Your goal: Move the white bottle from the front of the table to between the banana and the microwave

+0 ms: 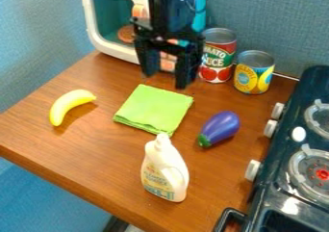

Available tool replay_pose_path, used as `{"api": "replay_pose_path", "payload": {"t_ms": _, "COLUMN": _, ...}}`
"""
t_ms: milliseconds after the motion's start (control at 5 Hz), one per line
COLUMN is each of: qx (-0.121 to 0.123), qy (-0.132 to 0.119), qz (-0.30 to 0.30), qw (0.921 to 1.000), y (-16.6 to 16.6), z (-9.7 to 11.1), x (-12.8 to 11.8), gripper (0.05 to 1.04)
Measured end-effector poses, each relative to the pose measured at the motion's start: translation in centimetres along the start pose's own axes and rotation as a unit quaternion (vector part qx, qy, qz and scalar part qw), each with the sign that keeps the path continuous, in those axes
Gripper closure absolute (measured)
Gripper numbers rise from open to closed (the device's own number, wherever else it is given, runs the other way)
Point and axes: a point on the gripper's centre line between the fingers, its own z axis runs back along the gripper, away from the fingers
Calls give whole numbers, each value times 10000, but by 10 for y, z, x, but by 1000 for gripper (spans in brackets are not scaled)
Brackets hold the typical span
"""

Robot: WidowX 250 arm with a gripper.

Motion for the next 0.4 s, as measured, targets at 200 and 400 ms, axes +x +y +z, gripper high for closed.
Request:
{"api": "replay_pose_path", "payload": {"t_ms": 200, "qx": -34, "qy": -217, "qz": -159, "qw": 9996, "y": -12, "z": 21, "x": -15, "gripper": 84}}
{"api": "replay_pose_path", "payload": {"t_ms": 400, "qx": -51, "qy": -132, "qz": -315, "qw": 9994, "y": -22, "z": 23, "x": -27, "gripper": 84}}
